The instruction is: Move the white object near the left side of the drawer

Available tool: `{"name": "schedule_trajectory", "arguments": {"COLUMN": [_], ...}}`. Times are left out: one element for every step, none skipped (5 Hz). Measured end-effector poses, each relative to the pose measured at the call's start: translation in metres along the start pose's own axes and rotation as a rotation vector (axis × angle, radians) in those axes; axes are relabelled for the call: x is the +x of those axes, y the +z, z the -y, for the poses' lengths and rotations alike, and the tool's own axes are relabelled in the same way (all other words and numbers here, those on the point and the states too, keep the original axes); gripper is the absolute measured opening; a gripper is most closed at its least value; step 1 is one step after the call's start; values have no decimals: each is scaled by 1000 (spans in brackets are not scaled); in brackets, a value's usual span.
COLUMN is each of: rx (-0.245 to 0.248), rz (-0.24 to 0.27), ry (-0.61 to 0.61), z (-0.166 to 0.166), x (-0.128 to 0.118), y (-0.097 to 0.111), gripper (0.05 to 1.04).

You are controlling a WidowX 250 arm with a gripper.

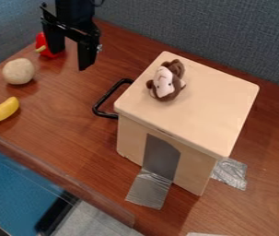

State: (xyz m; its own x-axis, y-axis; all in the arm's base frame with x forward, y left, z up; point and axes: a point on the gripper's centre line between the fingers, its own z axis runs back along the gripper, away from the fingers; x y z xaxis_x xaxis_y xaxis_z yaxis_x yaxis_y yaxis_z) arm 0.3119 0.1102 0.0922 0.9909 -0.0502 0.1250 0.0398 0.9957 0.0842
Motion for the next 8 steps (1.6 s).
{"name": "schedule_trajectory", "arguments": {"rx": [-12, -10, -7, 29, 18, 18, 17, 22], "rz": [-27, -42, -68, -37, -44, -38, -55, -83], "ry": [-2, 62, 137, 136, 109, 67, 70, 52], "z": [1, -23, -51, -82, -106, -122, -128, -125], "x": [-2, -14, -26, -34, -39, -33, -28, -21], "y": [-9, -15, -27, -30, -46, -51, -63, -74], "gripper": [999, 999, 999, 999, 999, 999, 999, 1000]}}
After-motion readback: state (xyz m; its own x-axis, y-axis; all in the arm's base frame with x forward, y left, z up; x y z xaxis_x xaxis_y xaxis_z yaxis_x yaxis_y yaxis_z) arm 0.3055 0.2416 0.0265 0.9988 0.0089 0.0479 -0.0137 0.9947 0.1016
